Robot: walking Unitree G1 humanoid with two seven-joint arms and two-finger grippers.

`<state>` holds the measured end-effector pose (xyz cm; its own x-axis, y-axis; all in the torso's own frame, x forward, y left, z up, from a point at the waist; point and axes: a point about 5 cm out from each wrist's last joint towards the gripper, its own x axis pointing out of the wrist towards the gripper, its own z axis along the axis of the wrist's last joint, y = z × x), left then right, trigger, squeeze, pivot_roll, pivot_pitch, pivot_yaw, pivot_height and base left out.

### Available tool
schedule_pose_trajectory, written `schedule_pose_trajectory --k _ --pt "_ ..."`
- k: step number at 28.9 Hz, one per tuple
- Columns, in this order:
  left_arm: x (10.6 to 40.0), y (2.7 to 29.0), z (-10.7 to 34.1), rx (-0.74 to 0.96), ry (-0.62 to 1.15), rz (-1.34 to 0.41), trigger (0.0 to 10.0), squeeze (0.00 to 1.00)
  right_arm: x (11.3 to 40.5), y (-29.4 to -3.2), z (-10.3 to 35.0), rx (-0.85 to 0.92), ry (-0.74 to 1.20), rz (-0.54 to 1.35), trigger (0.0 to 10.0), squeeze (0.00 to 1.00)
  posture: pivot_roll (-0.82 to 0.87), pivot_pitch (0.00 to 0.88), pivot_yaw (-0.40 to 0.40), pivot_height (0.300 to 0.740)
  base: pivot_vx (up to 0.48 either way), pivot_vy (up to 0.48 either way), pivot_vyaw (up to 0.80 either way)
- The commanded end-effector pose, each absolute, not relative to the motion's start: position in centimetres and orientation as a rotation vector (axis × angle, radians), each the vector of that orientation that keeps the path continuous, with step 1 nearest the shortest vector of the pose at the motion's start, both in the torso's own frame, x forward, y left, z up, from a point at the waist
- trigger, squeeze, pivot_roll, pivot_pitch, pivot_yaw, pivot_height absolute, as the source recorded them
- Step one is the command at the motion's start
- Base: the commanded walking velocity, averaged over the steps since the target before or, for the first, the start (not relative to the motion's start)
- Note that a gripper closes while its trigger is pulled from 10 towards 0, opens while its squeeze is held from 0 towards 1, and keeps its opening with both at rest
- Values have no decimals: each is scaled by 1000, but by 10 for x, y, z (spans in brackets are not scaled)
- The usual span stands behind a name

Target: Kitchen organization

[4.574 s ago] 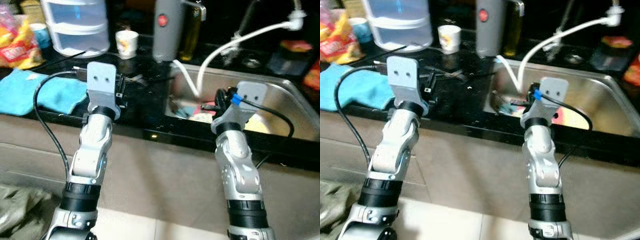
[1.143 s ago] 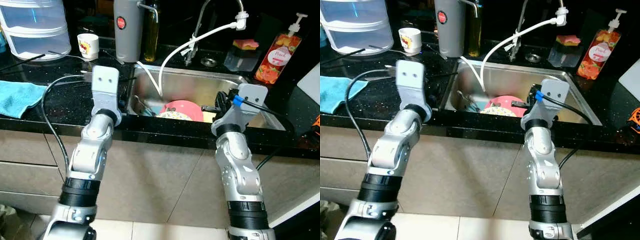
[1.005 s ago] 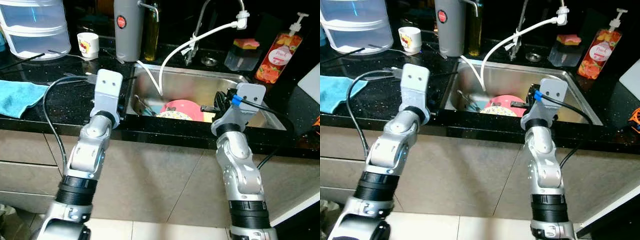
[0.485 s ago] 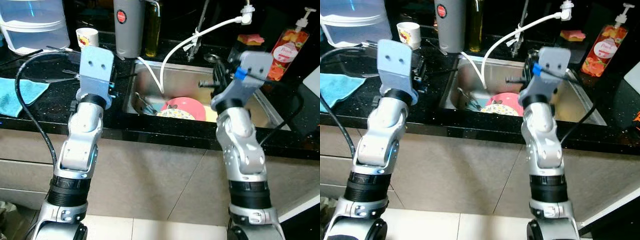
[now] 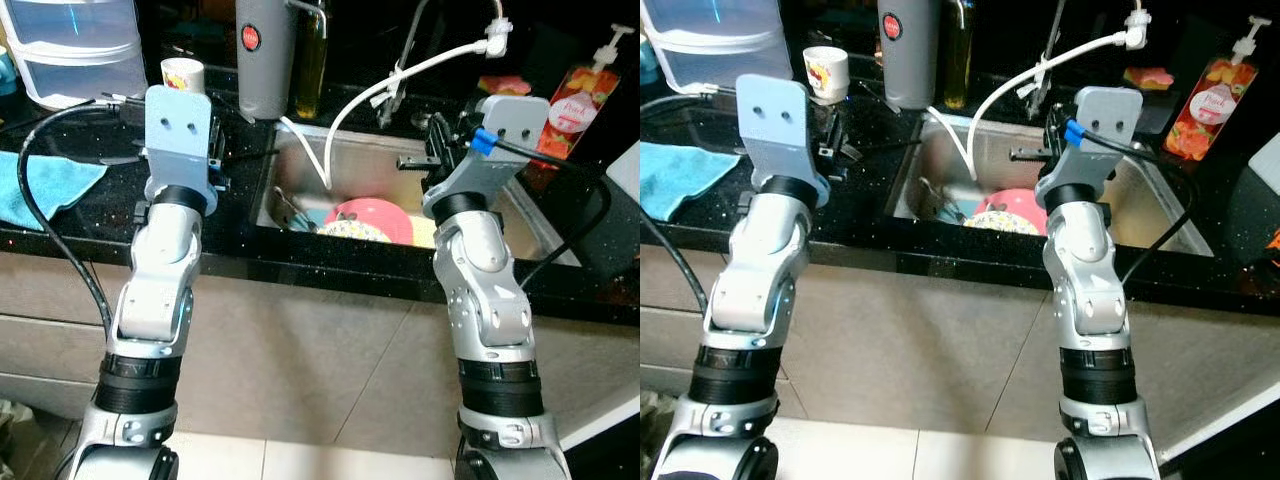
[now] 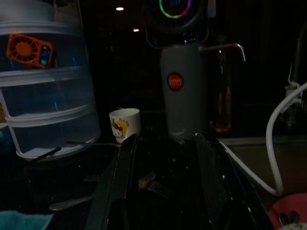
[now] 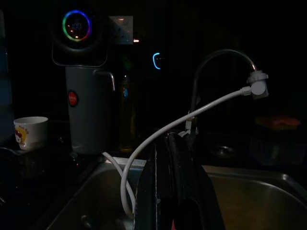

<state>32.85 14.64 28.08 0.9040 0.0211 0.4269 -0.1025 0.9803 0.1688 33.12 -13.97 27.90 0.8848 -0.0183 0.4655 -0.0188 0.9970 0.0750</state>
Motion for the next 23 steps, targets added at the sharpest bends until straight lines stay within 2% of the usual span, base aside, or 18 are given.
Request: schedule_pose_trajectory --k 1,20,23 --pt "329 144 285 187 -456 55 10000 0 331 -145 277 73 -475 -21 10000 0 185 0 -100 740 401 0 0" --pt "330 143 285 182 -458 52 10000 0 331 -147 274 72 -466 -29 10000 0 184 0 -96 740 390 0 0" --pt "330 143 285 177 -460 48 10000 0 331 -147 274 72 -466 -30 10000 0 183 0 -93 740 0 0 0"
